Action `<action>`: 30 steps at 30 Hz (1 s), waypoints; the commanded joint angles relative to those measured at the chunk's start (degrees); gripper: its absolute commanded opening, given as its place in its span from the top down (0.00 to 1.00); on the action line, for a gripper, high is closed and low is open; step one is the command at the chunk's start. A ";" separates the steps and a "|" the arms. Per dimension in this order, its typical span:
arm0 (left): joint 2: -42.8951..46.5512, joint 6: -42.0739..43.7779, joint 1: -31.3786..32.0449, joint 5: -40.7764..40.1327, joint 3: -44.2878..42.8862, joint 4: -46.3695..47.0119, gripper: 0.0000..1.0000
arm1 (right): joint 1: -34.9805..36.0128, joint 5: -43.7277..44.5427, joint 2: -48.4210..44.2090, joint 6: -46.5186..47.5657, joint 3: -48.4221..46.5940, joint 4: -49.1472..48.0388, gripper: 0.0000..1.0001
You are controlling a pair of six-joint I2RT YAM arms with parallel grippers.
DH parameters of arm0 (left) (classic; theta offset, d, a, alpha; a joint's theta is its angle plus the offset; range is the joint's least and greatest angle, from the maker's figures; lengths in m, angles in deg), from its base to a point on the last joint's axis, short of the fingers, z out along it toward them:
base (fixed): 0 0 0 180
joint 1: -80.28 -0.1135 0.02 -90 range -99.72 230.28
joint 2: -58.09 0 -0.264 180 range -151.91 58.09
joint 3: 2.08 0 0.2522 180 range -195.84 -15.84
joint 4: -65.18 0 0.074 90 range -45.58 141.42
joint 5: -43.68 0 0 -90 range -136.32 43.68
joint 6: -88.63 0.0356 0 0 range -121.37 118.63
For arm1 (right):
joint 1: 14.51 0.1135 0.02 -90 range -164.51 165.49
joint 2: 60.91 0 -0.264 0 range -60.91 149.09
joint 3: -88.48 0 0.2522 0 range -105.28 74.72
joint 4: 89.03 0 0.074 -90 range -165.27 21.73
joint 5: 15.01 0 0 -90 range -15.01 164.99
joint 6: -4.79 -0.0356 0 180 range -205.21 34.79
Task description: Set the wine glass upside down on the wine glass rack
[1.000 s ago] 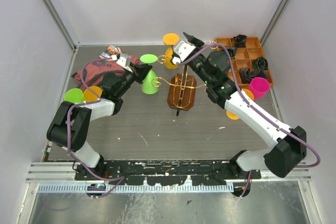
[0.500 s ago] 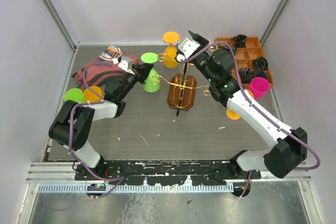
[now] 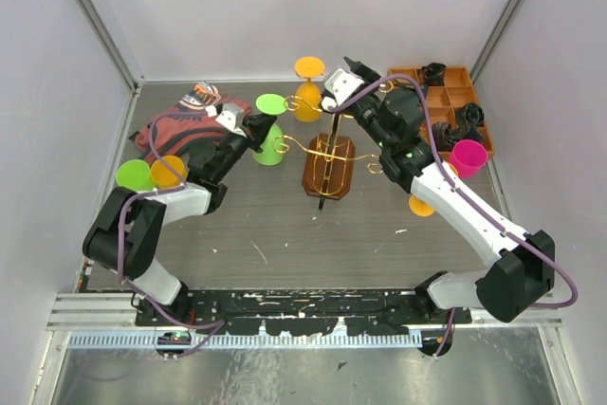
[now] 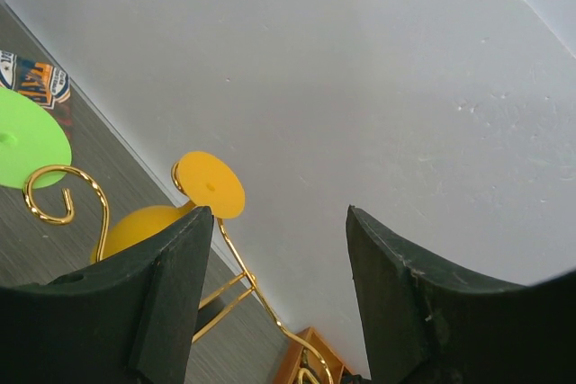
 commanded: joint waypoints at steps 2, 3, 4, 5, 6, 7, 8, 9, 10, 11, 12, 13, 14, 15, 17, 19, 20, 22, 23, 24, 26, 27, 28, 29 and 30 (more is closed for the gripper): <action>5.49 6.49 0.17 -5.82 -0.40 2.60 1.00 | -0.22 -0.08 -1.55 -0.32 -0.09 -2.61 0.34; 5.92 7.76 0.14 -6.88 -0.16 1.69 1.00 | -0.22 -0.02 -1.67 -0.35 -0.05 -2.61 0.34; 6.33 8.96 0.14 -7.45 0.11 0.86 1.00 | -0.21 0.02 -1.70 -0.33 0.03 -2.57 0.34; 6.71 10.19 0.14 -7.90 0.33 0.03 1.00 | -0.30 0.03 -1.78 -0.37 0.16 -2.53 0.34; 7.12 11.10 0.14 -8.11 0.30 -1.05 1.00 | -0.31 0.03 -1.75 -0.37 0.14 -2.46 0.34; 7.54 11.65 0.18 -8.14 0.16 -2.24 1.00 | -0.31 0.03 -1.78 -0.34 0.15 -2.32 0.34; 7.96 12.15 0.16 -8.19 -0.02 -3.10 1.00 | -0.31 -0.01 -1.79 -0.45 0.15 -2.27 0.34; 8.24 12.60 0.11 -8.23 -0.15 -3.79 1.00 | -0.31 -0.05 -1.72 -0.45 0.14 -2.26 0.34; 8.58 12.93 0.12 -8.31 -0.18 -4.12 1.00 | -0.31 -0.12 -1.67 -0.58 0.14 -2.26 0.34; 8.66 13.20 0.15 -8.09 -0.20 -4.25 1.00 | -0.31 -0.21 -1.64 -0.59 0.07 -2.24 0.34; 8.80 13.29 0.12 -7.22 -0.30 -4.36 1.00 | -0.31 -0.23 -1.65 -0.65 0.12 -2.26 0.34; 8.71 12.98 0.21 -6.06 -0.41 -4.46 1.00 | -0.30 -0.28 -1.69 -0.67 0.10 -2.26 0.34; 8.46 12.38 0.13 -4.34 -0.70 -4.53 1.00 | -0.31 -0.36 -1.65 -0.65 0.07 -2.26 0.34; 8.16 11.50 0.14 -2.68 -1.08 -4.63 1.00 | -0.31 -0.40 -1.62 -0.72 0.21 -2.26 0.34; 7.01 9.10 0.20 1.14 -1.89 -4.51 1.00 | -0.31 -0.49 -1.61 -0.68 0.11 -2.26 0.34; 5.21 6.24 0.20 3.23 -2.63 -3.28 1.00 | -0.31 -0.50 -1.61 -0.79 0.12 -2.33 0.34; 4.44 4.92 0.25 3.64 -2.84 -2.03 1.00 | -0.31 -0.50 -1.61 -0.79 0.19 -2.35 0.34; 3.17 3.00 0.54 3.96 -3.14 0.79 1.00 | -0.31 -0.50 -1.74 -0.90 0.18 -2.35 0.34; 2.80 2.60 0.80 3.96 -3.28 1.21 1.00 | -0.31 -0.50 -1.78 -0.88 0.22 -2.35 0.34; 2.41 2.45 1.09 4.21 -3.56 1.31 1.00 | -0.31 -0.47 -1.82 -0.90 0.30 -2.35 0.34; 1.66 1.78 1.58 5.67 -4.28 1.32 1.00 | -0.31 -0.50 -1.78 -0.90 0.41 -2.28 0.34; 1.21 1.12 1.70 6.51 -4.72 1.37 1.00 | -0.31 -0.49 -1.71 -0.90 0.34 -2.33 0.34; 0.63 0.37 1.85 7.67 -4.98 1.37 1.00 | -0.31 -0.58 -1.63 -0.90 0.33 -2.35 0.34; 0.12 -0.13 1.98 8.20 -5.23 1.66 1.00 | -0.31 -0.58 -1.52 -0.90 0.25 -2.35 0.34; -0.46 -0.44 2.24 8.48 -5.39 2.19 1.00 | -0.31 -0.58 -1.45 -0.90 0.20 -2.42 0.34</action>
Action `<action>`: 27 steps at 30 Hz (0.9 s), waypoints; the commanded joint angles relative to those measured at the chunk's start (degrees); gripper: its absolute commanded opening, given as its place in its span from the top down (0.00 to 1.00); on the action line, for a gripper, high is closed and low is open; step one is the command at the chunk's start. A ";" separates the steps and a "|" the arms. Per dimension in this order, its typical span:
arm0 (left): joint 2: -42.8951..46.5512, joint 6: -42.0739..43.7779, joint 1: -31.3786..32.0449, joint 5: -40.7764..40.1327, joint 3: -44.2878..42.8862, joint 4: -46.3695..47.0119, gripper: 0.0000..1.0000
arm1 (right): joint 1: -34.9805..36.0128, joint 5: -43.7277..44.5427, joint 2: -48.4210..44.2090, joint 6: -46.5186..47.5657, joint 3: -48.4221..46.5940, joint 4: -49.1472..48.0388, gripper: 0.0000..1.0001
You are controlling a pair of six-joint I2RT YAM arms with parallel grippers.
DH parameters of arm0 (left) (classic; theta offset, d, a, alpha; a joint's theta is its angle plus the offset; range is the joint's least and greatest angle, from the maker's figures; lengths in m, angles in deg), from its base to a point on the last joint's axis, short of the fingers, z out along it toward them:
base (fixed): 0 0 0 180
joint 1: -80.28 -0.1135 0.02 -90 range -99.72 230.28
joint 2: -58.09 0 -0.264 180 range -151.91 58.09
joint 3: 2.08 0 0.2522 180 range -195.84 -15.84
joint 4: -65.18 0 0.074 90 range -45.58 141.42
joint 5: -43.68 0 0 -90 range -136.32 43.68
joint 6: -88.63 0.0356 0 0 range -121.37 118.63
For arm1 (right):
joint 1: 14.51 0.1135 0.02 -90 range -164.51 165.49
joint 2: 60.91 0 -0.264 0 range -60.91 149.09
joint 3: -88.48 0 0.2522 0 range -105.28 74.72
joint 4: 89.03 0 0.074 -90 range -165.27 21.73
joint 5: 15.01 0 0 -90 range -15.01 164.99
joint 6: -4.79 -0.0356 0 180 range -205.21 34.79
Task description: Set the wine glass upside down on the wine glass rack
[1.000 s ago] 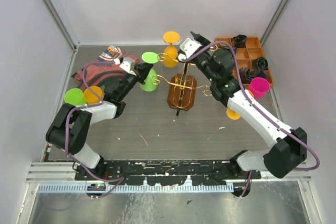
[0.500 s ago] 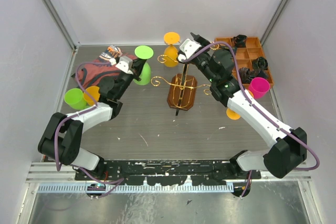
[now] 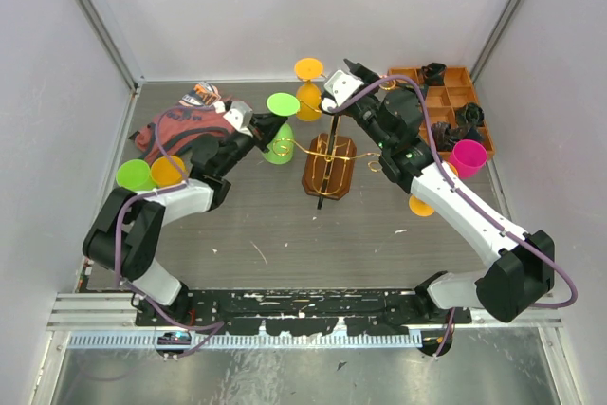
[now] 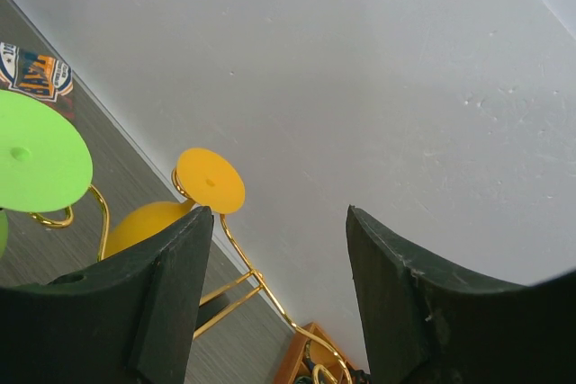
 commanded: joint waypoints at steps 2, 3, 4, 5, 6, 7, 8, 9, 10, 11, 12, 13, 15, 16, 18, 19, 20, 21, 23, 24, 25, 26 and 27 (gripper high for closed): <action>-2.63 -3.44 1.31 3.66 -3.21 6.17 1.00 | -0.20 -0.67 -1.26 -0.86 -0.43 -2.81 0.34; -3.18 -3.76 1.55 3.72 -3.47 6.53 1.00 | -0.20 -0.67 -1.24 -0.82 -0.39 -2.77 0.34; -3.57 -3.94 1.84 3.75 -3.81 6.70 1.00 | -0.22 -0.67 -1.21 -0.85 -0.46 -2.81 0.34; -3.93 -4.02 2.14 3.84 -4.12 6.79 1.00 | -0.27 -0.67 -1.13 -0.86 -0.47 -2.77 0.34; -4.27 -4.11 2.49 3.98 -4.41 6.82 1.00 | -0.24 -0.67 -1.09 -0.85 -0.49 -2.76 0.34; -4.60 -4.09 2.72 4.02 -4.66 6.82 1.00 | -0.28 -0.67 -1.02 -0.86 -0.52 -2.73 0.34; -4.90 -4.24 2.98 4.10 -4.92 6.86 1.00 | -0.29 -0.67 -0.99 -0.86 -0.60 -2.75 0.34; -5.25 -4.34 3.17 4.10 -5.08 6.94 1.00 | -0.29 -0.75 -0.92 -0.86 -0.61 -2.73 0.34; -5.58 -4.46 3.38 4.11 -5.20 7.10 1.00 | -0.29 -0.76 -0.87 -0.79 -0.66 -2.72 0.34; -5.95 -4.49 3.48 4.03 -5.26 7.35 1.00 | -0.27 -0.76 -0.83 -0.74 -0.69 -2.68 0.34; -6.35 -4.64 3.70 4.03 -5.33 7.66 1.00 | -0.28 -0.76 -0.78 -0.71 -0.72 -2.72 0.34; -6.76 -4.79 3.81 4.03 -5.46 7.95 1.00 | -0.35 -0.83 -0.74 -0.70 -0.71 -2.68 0.34; -7.75 -4.97 4.05 3.82 -5.82 8.49 1.00 | -0.37 -0.85 -0.63 -0.65 -0.73 -2.67 0.34; -8.28 -5.08 4.15 3.67 -6.02 8.80 1.00 | -0.37 -0.85 -0.63 -0.63 -0.70 -2.64 0.34; -9.40 -5.27 4.25 3.12 -6.70 9.64 1.00 | -0.44 -0.93 -0.52 -0.56 -0.76 -2.51 0.34; -10.00 -5.58 4.32 2.82 -7.03 10.21 1.00 | -0.42 -0.86 -0.62 -0.55 -0.75 -2.41 0.34; -10.49 -5.87 4.35 2.66 -7.36 10.74 1.00 | -0.46 -0.84 -0.63 -0.59 -0.79 -2.31 0.34; -11.14 -5.97 4.31 2.49 -7.67 10.99 1.00 | -0.46 -0.85 -0.72 -0.54 -0.78 -2.29 0.34; -11.94 -5.89 4.30 2.22 -8.31 11.04 1.00 | -0.46 -0.72 -0.88 -0.50 -0.73 -2.20 0.34; -12.27 -5.78 4.32 2.08 -8.58 11.04 1.00 | -0.46 -0.63 -0.95 -0.50 -0.70 -2.15 0.34; -12.53 -5.68 4.28 1.83 -8.77 11.14 1.00 | -0.52 -0.67 -0.99 -0.46 -0.66 -2.07 0.34; -12.74 -5.53 4.30 1.48 -8.94 11.25 1.00 | -0.55 -0.63 -1.06 -0.50 -0.62 -2.03 0.34; -12.97 -5.44 4.30 0.99 -9.04 11.36 1.00 | -0.55 -0.59 -1.07 -0.51 -0.69 -1.94 0.34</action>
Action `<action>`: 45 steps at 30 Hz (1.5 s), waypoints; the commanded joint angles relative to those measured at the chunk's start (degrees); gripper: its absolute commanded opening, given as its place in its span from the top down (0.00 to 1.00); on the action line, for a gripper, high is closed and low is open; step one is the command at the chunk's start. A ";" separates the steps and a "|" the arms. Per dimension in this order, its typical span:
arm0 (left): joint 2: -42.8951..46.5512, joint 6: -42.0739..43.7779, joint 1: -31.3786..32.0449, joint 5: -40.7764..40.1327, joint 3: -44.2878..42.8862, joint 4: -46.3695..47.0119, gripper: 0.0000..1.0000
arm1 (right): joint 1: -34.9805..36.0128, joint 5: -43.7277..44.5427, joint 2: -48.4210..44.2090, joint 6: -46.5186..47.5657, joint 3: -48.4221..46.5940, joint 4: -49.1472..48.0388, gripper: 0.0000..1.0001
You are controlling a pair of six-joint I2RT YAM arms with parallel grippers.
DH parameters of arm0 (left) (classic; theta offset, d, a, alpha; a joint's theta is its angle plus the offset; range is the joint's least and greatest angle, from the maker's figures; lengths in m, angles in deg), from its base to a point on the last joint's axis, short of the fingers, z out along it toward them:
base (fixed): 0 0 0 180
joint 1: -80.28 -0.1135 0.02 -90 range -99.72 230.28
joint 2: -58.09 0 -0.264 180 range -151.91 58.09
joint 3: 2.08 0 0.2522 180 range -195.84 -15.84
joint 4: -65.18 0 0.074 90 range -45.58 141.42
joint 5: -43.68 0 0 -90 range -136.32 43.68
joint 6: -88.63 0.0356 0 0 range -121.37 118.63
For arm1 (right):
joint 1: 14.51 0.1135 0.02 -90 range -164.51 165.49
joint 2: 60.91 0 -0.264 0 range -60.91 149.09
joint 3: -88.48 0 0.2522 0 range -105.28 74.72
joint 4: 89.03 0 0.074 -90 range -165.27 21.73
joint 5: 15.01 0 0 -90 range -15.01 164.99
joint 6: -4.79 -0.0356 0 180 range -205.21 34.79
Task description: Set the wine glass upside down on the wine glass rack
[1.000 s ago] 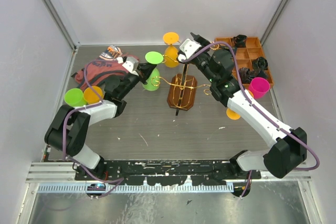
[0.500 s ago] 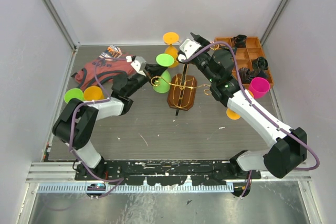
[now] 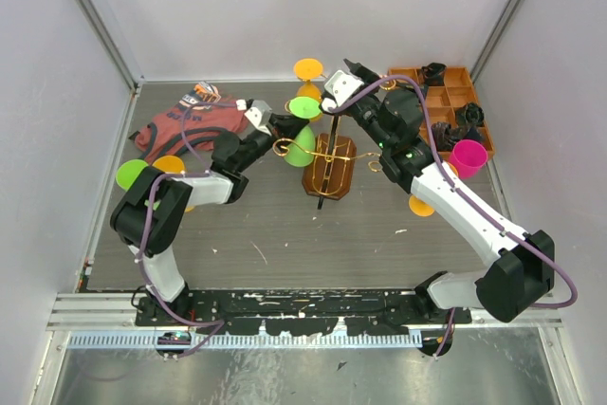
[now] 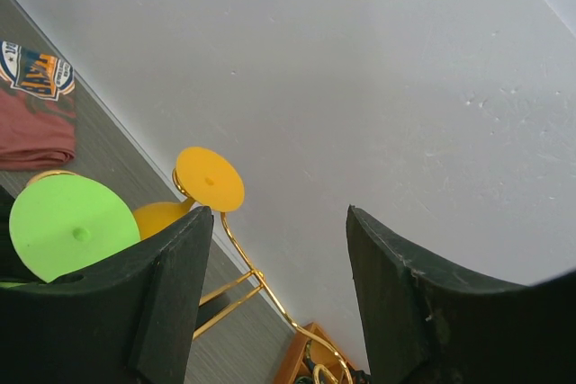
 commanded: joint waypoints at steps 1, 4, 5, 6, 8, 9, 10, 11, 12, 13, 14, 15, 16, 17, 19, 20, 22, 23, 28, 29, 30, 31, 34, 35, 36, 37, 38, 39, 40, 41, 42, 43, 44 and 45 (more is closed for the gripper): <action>-1.00 0.51 0.21 -2.60 -2.23 4.45 1.00 | -0.29 -0.03 -1.15 -0.35 -0.70 -1.99 0.34; -0.86 1.51 0.21 -4.98 -1.93 4.67 1.00 | -0.29 0.13 -1.27 -0.40 -0.62 -1.95 0.34; -0.70 1.96 0.23 -6.67 -1.61 4.69 1.00 | -0.27 0.12 -1.24 -0.42 -0.63 -1.89 0.34; -0.54 2.51 0.22 -7.88 -1.09 5.08 1.00 | -0.29 0.12 -1.27 -0.43 -0.63 -1.79 0.34; -0.07 3.31 0.21 -10.55 0.03 5.95 1.00 | -0.29 0.12 -1.28 -0.45 -0.58 -1.78 0.34; 0.28 3.78 0.19 -11.49 0.48 6.10 1.00 | -0.33 0.12 -1.28 -0.50 -0.61 -1.73 0.34; 0.69 4.31 0.13 -12.42 1.25 6.15 1.00 | -0.29 0.12 -1.26 -0.46 -0.57 -1.70 0.34; 1.12 4.86 0.14 -12.83 1.81 6.14 1.00 | -0.29 0.12 -1.35 -0.40 -0.62 -1.71 0.34; 1.62 5.27 0.13 -13.51 2.34 6.13 1.00 | -0.29 0.12 -1.37 -0.41 -0.63 -1.69 0.34; 2.24 5.81 0.13 -14.00 2.86 6.18 1.00 | -0.29 0.12 -1.37 -0.42 -0.61 -1.62 0.34; 2.64 6.11 0.13 -14.42 3.42 6.14 1.00 | -0.29 0.04 -1.31 -0.39 -0.60 -1.59 0.34; 3.05 6.46 0.13 -14.72 3.86 6.13 1.00 | -0.29 0.03 -1.30 -0.37 -0.63 -1.60 0.34; 3.49 6.70 0.15 -14.98 4.36 6.13 1.00 | -0.29 -0.05 -1.28 -0.41 -0.61 -1.54 0.34; 3.94 6.98 0.13 -15.29 4.77 6.13 1.00 | -0.29 -0.12 -1.28 -0.46 -0.63 -1.52 0.34; 4.78 7.37 0.13 -15.48 5.52 6.13 1.00 | -0.29 -0.18 -1.15 -0.46 -0.63 -1.47 0.34; 5.13 7.68 0.13 -15.77 5.85 6.13 1.00 | -0.29 -0.31 -1.19 -0.45 -0.63 -1.51 0.34; 6.19 8.12 0.13 -16.37 6.66 6.13 1.00 | -0.29 -0.32 -1.19 -0.55 -0.62 -1.44 0.33; 6.71 8.51 0.19 -16.39 6.91 6.13 1.00 | -0.32 -0.32 -1.19 -0.57 -0.63 -1.42 0.33; 8.57 9.44 0.28 -12.53 7.20 4.75 1.00 | -0.27 -0.48 -0.96 -1.39 -0.75 -1.38 0.33; 8.77 9.86 0.45 -11.01 7.04 4.25 1.00 | -0.31 -0.54 -0.82 -1.89 -0.91 -1.23 0.33; 8.78 10.31 0.88 -10.19 6.82 3.59 1.00 | -0.37 -0.63 -0.65 -2.44 -1.21 -0.94 0.33; 8.78 10.69 1.36 -9.56 6.68 3.06 1.00 | -0.38 -0.79 -0.41 -2.96 -1.55 -0.57 0.33; 8.01 10.97 2.33 -8.67 5.96 2.05 1.00 | -0.33 -1.03 0.02 -4.10 -2.37 0.29 0.33; 7.65 10.89 2.54 -8.58 5.84 2.01 0.99 | -0.37 -0.96 0.06 -4.24 -2.47 0.33 0.33; 7.25 10.69 2.72 -8.61 5.63 2.08 0.96 | -0.33 -0.88 0.08 -4.42 -2.52 0.33 0.33; 6.82 10.36 2.76 -8.64 5.50 2.18 0.91 | -0.37 -0.78 0.01 -4.46 -2.53 0.45 0.33; 6.53 10.13 2.76 -8.78 5.47 2.37 0.86 | -0.38 -0.64 -0.09 -4.42 -2.50 0.59 0.33; 6.25 10.10 2.79 -9.09 5.57 2.58 0.82 | -0.43 -0.53 -0.13 -4.46 -2.51 0.74 0.33; 6.07 10.01 2.77 -9.59 5.74 2.76 0.77 | -0.46 -0.38 -0.18 -4.45 -2.48 0.83 0.33; 6.13 10.06 2.76 -10.21 5.88 2.79 0.72 | -0.50 -0.33 -0.22 -4.44 -2.40 0.92 0.33; 6.16 10.13 2.70 -10.87 6.17 2.79 0.69 | -0.53 -0.32 -0.29 -4.50 -2.38 0.94 0.33; 6.31 10.29 2.69 -11.50 6.45 2.79 0.65 | -0.62 -0.28 -0.27 -4.59 -2.32 0.89 0.33; 6.48 10.58 2.70 -12.15 6.73 2.79 0.62 | -0.64 0.06 -0.27 -4.70 -2.47 0.87 0.33; 6.75 10.92 2.69 -12.78 7.14 2.79 0.60 | -0.62 0.88 -0.11 -5.19 -2.84 0.97 0.33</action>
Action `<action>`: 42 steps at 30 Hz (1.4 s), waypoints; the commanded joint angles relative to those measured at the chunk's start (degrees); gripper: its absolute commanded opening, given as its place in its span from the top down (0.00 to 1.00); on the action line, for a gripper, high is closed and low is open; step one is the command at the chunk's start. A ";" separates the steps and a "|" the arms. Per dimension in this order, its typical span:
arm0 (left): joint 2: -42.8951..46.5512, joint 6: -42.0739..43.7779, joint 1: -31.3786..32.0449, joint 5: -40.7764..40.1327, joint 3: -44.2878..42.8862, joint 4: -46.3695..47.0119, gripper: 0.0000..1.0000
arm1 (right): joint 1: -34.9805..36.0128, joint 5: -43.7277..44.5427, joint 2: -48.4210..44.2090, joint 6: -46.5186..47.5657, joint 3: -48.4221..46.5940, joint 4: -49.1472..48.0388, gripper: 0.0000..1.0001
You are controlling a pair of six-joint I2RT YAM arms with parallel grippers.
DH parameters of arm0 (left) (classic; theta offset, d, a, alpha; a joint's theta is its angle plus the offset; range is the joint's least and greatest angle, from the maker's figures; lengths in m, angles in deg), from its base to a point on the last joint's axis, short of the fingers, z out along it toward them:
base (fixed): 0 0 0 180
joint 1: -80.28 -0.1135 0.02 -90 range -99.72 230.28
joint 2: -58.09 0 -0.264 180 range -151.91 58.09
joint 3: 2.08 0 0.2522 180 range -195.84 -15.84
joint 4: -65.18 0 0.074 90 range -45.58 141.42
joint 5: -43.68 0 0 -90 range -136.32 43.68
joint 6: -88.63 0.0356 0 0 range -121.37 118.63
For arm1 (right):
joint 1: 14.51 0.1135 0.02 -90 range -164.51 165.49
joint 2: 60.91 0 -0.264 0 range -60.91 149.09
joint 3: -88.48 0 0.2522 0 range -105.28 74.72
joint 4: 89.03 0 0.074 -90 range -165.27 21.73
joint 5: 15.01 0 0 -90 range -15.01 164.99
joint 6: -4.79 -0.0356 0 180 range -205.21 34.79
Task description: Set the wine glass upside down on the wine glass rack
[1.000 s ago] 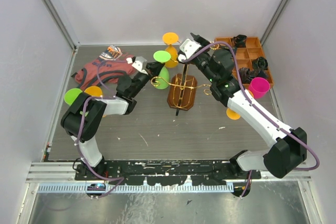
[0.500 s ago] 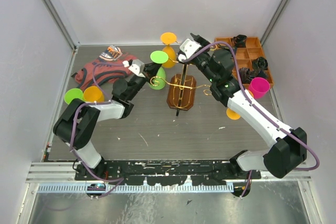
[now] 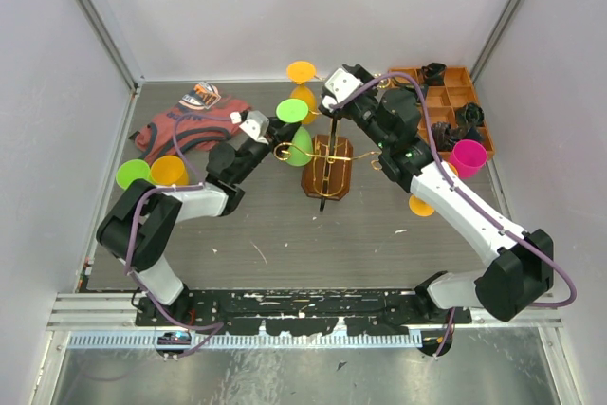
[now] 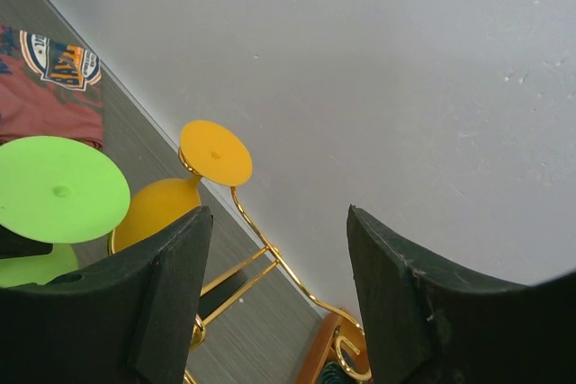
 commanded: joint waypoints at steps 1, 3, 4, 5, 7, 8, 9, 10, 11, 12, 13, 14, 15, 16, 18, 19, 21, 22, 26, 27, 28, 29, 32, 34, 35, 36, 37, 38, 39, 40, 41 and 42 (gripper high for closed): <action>0.31 1.58 0.28 -3.01 0.78 2.64 0.58 | -0.35 2.27 -0.17 -2.53 -3.43 -1.19 0.33; 1.26 1.85 0.27 -4.77 1.96 2.50 0.54 | -0.64 4.14 0.49 -4.06 -5.76 0.28 0.33; 1.78 2.03 0.30 -5.50 2.59 2.26 0.53 | -0.96 5.10 0.88 -5.13 -6.66 0.92 0.34; 2.46 2.30 0.27 -6.10 3.20 1.56 0.52 | -1.30 5.92 1.28 -6.16 -7.34 1.51 0.34; 4.03 2.83 0.27 -7.12 4.48 -0.06 0.50 | -2.37 7.88 1.91 -9.11 -8.98 1.92 0.34; 5.01 3.15 0.27 -7.73 5.38 -1.15 0.50 | -3.16 8.68 2.21 -10.83 -9.46 2.09 0.34; 6.39 3.46 0.34 -8.15 6.05 -2.41 0.48 | -4.04 9.36 2.60 -13.03 -10.01 2.31 0.34; 7.59 3.95 0.29 -8.91 6.78 -3.79 0.47 | -5.22 10.22 3.18 -15.18 -10.74 2.85 0.34; 8.71 4.36 0.27 -9.97 7.50 -5.29 0.45 | -6.45 11.20 3.77 -17.75 -11.79 3.97 0.34; 10.01 4.64 0.35 -11.51 8.23 -6.69 0.42 | -7.93 12.16 4.66 -20.25 -13.15 5.78 0.34; 11.34 4.96 0.28 -13.00 8.97 -8.17 0.41 | -9.49 13.03 5.46 -22.98 -14.83 8.22 0.34; 12.51 5.40 0.28 -14.50 9.51 -9.78 0.39 | -10.89 13.72 6.29 -25.35 -16.28 10.42 0.34; 13.89 5.88 0.32 -15.97 9.92 -11.35 0.38 | -12.49 14.37 6.96 -28.47 -17.37 12.75 0.34; 15.11 6.38 0.29 -17.13 10.13 -13.26 0.37 | -14.09 15.03 7.50 -30.49 -18.28 14.75 0.34; 17.79 6.89 0.28 -20.55 9.71 -17.52 0.35 | -17.68 15.75 7.83 -34.35 -18.89 18.72 0.34; 18.94 7.25 0.27 -22.24 9.06 -20.00 0.35 | -19.29 16.06 7.76 -36.52 -18.82 20.38 0.34; 21.28 7.85 0.27 -27.46 6.79 -27.42 0.33 | -23.15 15.92 7.31 -40.81 -18.15 24.04 0.33; 22.41 8.70 0.27 -29.66 4.97 -30.23 0.32 | -24.99 15.44 6.96 -42.93 -17.69 25.90 0.33; 24.80 12.73 0.04 -37.18 -1.20 -38.08 0.28 | -32.41 14.21 5.41 -48.96 -14.75 32.97 0.32; 25.25 13.43 -0.15 -38.00 -2.52 -38.95 0.26 | -33.64 14.02 4.93 -49.46 -13.78 34.18 0.32; 25.41 13.85 -0.43 -38.27 -4.02 -39.98 0.25 | -34.83 13.82 4.41 -49.70 -12.92 35.97 0.31; 25.47 14.01 -0.84 -38.30 -5.63 -41.11 0.23 | -35.73 13.83 4.00 -49.71 -12.29 36.84 0.30; 24.86 14.09 -1.83 -38.45 -10.91 -44.49 0.22 | -37.81 15.31 2.70 -49.62 -10.59 41.46 0.27; 24.00 14.14 -2.30 -38.75 -14.57 -46.83 0.22 | -39.20 16.29 1.52 -49.56 -8.96 43.49 0.27; 23.04 14.14 -2.48 -38.83 -16.36 -48.40 0.22 | -39.68 16.54 0.97 -49.57 -8.20 43.90 0.27; 21.60 14.14 -2.61 -38.80 -18.20 -49.50 0.22 | -39.91 16.93 0.50 -49.43 -7.32 44.27 0.26; 20.56 14.14 -2.76 -38.59 -19.90 -50.69 0.22 | -40.07 16.90 0.21 -49.30 -6.85 44.86 0.26; 19.75 14.14 -2.80 -38.31 -21.63 -51.58 0.22 | -40.15 16.73 0.11 -49.34 -6.48 45.49 0.25; 19.16 14.14 -2.81 -38.03 -22.77 -52.29 0.22 | -40.26 16.69 0.25 -49.30 -6.36 46.32 0.25; 18.72 14.11 -2.82 -37.78 -23.55 -52.95 0.22 | -40.38 16.59 0.42 -49.38 -6.29 47.13 0.25; 18.37 13.87 -2.81 -37.58 -23.98 -53.31 0.22 | -40.56 16.60 0.64 -49.54 -6.29 47.86 0.25; 18.18 13.61 -2.81 -37.48 -24.05 -53.44 0.22 | -40.68 16.63 0.82 -49.60 -6.28 48.48 0.25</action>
